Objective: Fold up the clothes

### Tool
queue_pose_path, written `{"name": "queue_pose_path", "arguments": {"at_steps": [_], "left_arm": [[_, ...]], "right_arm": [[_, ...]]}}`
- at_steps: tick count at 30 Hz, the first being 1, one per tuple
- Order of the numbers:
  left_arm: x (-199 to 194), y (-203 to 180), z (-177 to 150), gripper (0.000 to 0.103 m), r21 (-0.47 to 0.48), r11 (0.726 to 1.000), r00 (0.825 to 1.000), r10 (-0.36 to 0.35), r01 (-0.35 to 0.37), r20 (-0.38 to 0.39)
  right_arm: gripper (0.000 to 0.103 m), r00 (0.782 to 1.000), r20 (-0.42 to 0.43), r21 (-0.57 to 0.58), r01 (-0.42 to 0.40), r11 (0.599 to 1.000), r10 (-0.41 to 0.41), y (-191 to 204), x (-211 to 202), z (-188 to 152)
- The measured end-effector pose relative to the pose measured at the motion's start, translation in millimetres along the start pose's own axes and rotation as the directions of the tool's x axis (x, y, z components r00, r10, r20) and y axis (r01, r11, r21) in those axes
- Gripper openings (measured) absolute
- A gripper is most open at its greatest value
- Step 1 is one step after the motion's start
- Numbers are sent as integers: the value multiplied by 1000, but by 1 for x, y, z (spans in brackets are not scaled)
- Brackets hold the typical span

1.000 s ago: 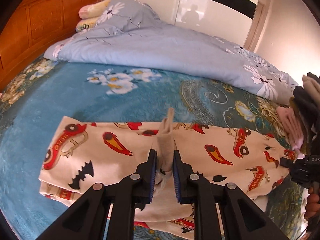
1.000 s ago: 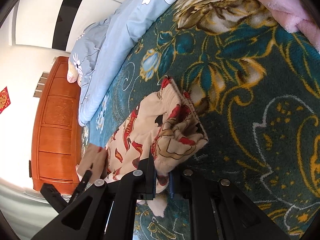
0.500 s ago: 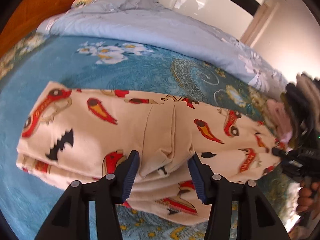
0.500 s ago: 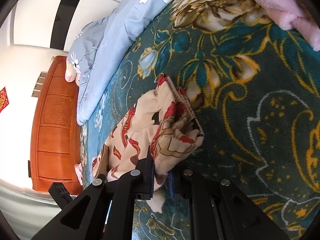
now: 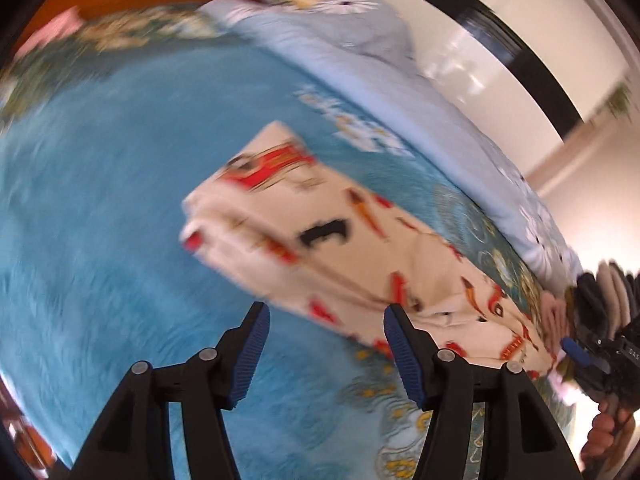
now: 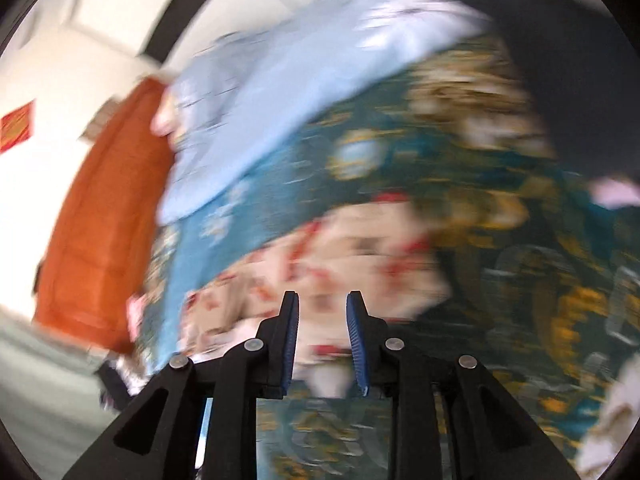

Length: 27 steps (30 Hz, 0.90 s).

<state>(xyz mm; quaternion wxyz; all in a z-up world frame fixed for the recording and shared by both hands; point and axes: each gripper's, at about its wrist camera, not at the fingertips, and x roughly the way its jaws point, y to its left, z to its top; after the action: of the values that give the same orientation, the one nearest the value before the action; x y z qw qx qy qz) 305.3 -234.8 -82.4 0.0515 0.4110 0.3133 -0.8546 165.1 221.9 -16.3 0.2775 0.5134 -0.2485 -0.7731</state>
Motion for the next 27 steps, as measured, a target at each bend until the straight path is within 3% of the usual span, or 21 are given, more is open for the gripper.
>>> {"name": "queue_pose_path", "arguments": {"at_steps": [2,4,8,12,19,27], "left_arm": [[-3,7,-3,64,-25,1000,1000,16,-16,8],[-5,12,-5,64,-42,999,999,32,-31,12],[-11,14,-2,64,-56,998,998,42,-40,41],[-10,14,3,64,-68,997,998,36,-32,57],[2,15,-4,64,-72,995,997,71,-69,24],[4,21,-11,64,-70,993,996,91,-90,18]], "right_arm": [[28,993,-85,-27,-88,996,85,24,34,-2],[28,964,-199,-38,-184,982,173,50,78,-7],[28,918,-321,16,-239,971,232,75,147,-4],[28,924,-350,6,-164,986,156,75,180,3],[31,919,-341,84,-181,980,199,58,206,8],[31,903,-383,82,-176,981,194,60,218,-3]]}}
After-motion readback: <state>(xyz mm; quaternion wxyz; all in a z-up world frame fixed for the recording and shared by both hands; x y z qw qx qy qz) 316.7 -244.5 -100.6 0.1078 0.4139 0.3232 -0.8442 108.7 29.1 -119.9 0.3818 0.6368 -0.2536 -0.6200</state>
